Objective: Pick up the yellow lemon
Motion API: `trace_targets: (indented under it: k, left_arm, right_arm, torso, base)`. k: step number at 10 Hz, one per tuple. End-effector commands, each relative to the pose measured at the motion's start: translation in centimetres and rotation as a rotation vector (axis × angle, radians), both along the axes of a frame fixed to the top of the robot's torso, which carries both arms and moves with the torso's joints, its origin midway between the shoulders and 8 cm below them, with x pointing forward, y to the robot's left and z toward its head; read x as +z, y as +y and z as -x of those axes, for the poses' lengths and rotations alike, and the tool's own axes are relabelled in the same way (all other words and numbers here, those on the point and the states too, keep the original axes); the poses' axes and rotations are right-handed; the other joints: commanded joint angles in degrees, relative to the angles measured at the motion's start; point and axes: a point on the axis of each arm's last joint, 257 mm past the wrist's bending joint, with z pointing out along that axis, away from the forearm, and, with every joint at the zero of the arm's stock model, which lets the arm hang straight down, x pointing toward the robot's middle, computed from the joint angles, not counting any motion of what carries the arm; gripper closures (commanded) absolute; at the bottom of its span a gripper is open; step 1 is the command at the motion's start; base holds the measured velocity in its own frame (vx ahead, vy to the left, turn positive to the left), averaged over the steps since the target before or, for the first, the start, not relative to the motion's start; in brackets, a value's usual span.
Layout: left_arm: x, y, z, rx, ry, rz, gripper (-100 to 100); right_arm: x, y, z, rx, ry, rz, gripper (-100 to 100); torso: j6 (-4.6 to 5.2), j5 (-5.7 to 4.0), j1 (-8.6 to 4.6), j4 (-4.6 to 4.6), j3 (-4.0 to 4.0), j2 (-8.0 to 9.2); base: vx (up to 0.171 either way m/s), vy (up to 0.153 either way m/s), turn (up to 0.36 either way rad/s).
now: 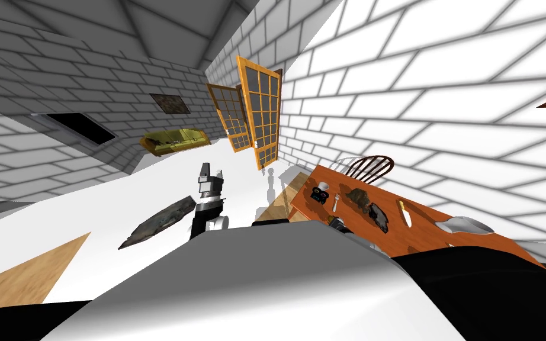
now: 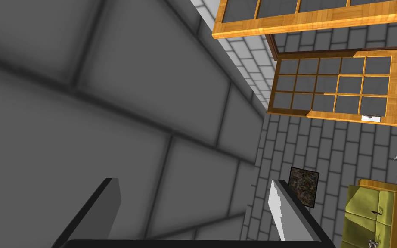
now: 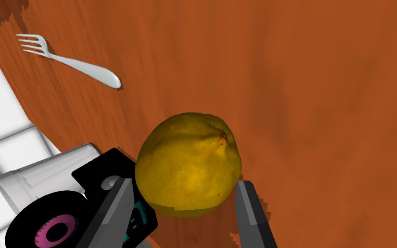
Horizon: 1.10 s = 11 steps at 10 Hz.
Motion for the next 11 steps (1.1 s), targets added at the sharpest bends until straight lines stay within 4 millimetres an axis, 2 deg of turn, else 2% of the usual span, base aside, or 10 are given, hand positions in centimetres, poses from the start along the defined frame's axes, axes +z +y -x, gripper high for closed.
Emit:
trace_targets:
  k: [1,2,3,4,5,6,7,8,10,11]
  left_arm:
    - [0.0,0.0,0.0,0.000,0.000,0.000,0]
    - [0.0,0.0,0.0,0.000,0.000,0.000,0]
    - [0.0,0.0,0.0,0.000,0.000,0.000,0]
    - [0.0,0.0,0.0,0.000,0.000,0.000,0]
    - [0.0,0.0,0.0,0.000,0.000,0.000,0]
    - [0.0,0.0,0.0,0.000,0.000,0.000,0]
    - [0.0,0.0,0.0,0.000,0.000,0.000,0]
    - [0.0,0.0,0.0,0.000,0.000,0.000,0]
    - [0.0,0.0,0.0,0.000,0.000,0.000,0]
    - [0.0,0.0,0.0,0.000,0.000,0.000,0]
  right_arm:
    - [-0.3,0.2,0.3,0.023,0.013,-0.005,100]
    - [0.4,-0.7,-0.5,0.009,-0.009,0.003,100]
    - [-0.1,-0.2,0.3,0.035,0.014,-0.002,100]
    - [0.6,-1.0,-0.5,0.021,-0.007,0.005,100]
    - [0.0,-0.6,0.4,0.047,0.017,0.001,100]
    - [0.8,-1.5,-0.4,0.032,-0.005,0.009,100]
    - [0.3,-1.2,0.5,0.057,0.019,0.003,100]
    - [1.1,-2.2,-0.3,0.041,-0.003,0.016,100]
    - [1.4,-2.8,0.0,0.050,0.002,0.023,100]
    - [1.0,-2.4,0.3,0.054,0.010,0.017,100]
  torso:
    - [0.00,0.00,0.00,0.00,0.00,0.00]
    - [0.03,-0.03,0.02,-0.03,0.00,0.02]
    - [-0.01,0.00,0.00,0.01,0.01,0.01]
    - [0.02,-0.01,0.01,-0.03,-0.01,0.00]
    - [-0.01,0.02,0.01,0.00,0.00,0.00]
    - [0.03,0.00,0.04,-0.03,-0.01,0.01]
    - [-0.02,0.04,0.02,0.01,0.01,0.01]
    - [0.02,0.01,0.04,-0.02,0.00,0.02]
    - [0.02,0.02,0.05,-0.02,0.00,0.02]
    - [0.00,0.07,0.05,0.01,0.02,0.03]
  base:
    - [0.014,0.031,-0.074]
    - [0.013,0.027,-0.048]
    - [0.023,0.027,-0.062]
    - [0.016,0.027,-0.058]
    - [0.020,0.032,-0.082]
    - [0.014,0.029,-0.047]
    - [0.019,0.028,-0.064]
    - [0.012,0.031,-0.055]
    - [0.017,0.029,-0.059]
    - [0.003,0.010,-0.011]
